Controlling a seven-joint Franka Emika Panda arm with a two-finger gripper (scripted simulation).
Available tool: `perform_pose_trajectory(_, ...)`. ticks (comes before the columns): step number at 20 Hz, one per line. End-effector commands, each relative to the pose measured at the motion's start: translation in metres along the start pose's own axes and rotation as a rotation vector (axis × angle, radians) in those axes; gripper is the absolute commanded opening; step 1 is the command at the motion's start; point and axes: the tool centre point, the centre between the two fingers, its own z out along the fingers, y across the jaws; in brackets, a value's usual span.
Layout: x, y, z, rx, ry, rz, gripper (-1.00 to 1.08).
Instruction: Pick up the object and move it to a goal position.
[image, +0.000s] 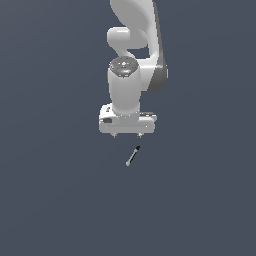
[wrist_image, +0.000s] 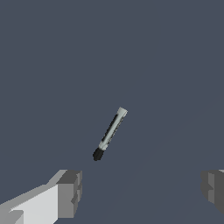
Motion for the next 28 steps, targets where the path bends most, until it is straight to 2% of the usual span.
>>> perform_pose_trajectory(1,0.0,0.0,0.0,0.0,0.0,0.0,1.0)
perform_pose_trajectory(11,-0.009,0.021,0.004,-0.031,-0.036,0.013,1.0)
perform_pose_trajectory(20,-0.007,0.016,0.013,-0.029,-0.032,0.052,1.0)
perform_pose_trajectory(28,-0.003,0.004,0.039,-0.026,-0.026,0.172,1.0)
